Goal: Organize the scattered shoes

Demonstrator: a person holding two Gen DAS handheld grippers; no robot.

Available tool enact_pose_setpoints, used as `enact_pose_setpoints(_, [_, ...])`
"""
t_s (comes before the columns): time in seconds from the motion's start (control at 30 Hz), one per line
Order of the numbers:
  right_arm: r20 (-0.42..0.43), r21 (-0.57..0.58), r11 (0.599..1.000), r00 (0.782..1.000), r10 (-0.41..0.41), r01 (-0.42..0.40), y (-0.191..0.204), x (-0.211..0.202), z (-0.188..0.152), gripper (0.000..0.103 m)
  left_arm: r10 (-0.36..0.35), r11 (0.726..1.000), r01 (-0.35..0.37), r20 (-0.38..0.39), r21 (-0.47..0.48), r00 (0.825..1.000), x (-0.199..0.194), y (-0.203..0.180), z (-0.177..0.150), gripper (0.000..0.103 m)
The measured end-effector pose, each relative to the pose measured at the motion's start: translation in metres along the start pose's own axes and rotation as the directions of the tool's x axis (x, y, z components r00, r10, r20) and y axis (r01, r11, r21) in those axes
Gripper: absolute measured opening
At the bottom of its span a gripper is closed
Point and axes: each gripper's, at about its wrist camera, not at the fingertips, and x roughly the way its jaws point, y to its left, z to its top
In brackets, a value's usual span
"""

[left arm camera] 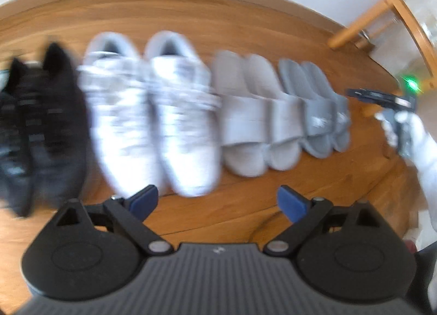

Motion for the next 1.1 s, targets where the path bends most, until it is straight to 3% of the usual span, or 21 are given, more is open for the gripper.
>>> enact_pose_setpoints(0.07, [-0.006, 0.032, 0.997, 0.998, 0.066, -0.065, 0.036, -0.012, 0.003, 0.092, 0.101, 0.995, -0.101, 0.037, 0.0, 0.994, -0.019, 0.028, 0.002, 0.094])
enact_pose_setpoints(0.2, [-0.084, 0.042, 0.98, 0.977, 0.195, -0.192, 0.136, -0.021, 0.001, 0.092, 0.175, 0.984, -0.176, 0.062, 0.011, 0.983, -0.022, 0.06, -0.005, 0.094])
enact_pose_setpoints(0.43, [-0.194, -0.015, 0.977, 0.959, 0.205, -0.212, 0.336, 0.002, -0.026, 0.092, 0.298, 0.953, -0.303, 0.107, 0.029, 0.948, -0.024, 0.119, -0.02, 0.094])
enact_pose_setpoints(0.57, [-0.217, 0.016, 0.968, 0.945, 0.246, -0.249, 0.416, 0.021, -0.037, 0.09, 0.338, 0.939, -0.342, 0.096, 0.033, 0.936, -0.02, 0.149, -0.036, 0.094])
enact_pose_setpoints(0.7, [-0.255, 0.113, 0.939, 0.904, 0.344, -0.326, 0.51, 0.045, -0.038, 0.082, 0.367, 0.93, -0.367, 0.027, -0.005, 0.93, -0.019, 0.191, -0.05, 0.094])
enact_pose_setpoints(0.83, [-0.309, 0.141, 0.923, 0.87, 0.384, -0.357, 0.593, 0.07, -0.045, 0.078, 0.364, 0.93, -0.366, -0.056, -0.03, 0.93, -0.013, 0.231, -0.061, 0.094])
enact_pose_setpoints(1.0, [-0.378, 0.119, 0.944, 0.865, 0.33, -0.308, 0.681, 0.107, -0.055, 0.076, 0.393, 0.917, -0.398, -0.122, -0.019, 0.911, -0.002, 0.263, -0.085, 0.094])
enact_pose_setpoints(1.1, [-0.392, 0.096, 0.956, 0.872, 0.294, -0.279, 0.723, 0.124, -0.061, 0.075, 0.379, 0.919, -0.391, -0.156, -0.052, 0.912, 0.005, 0.282, -0.094, 0.094])
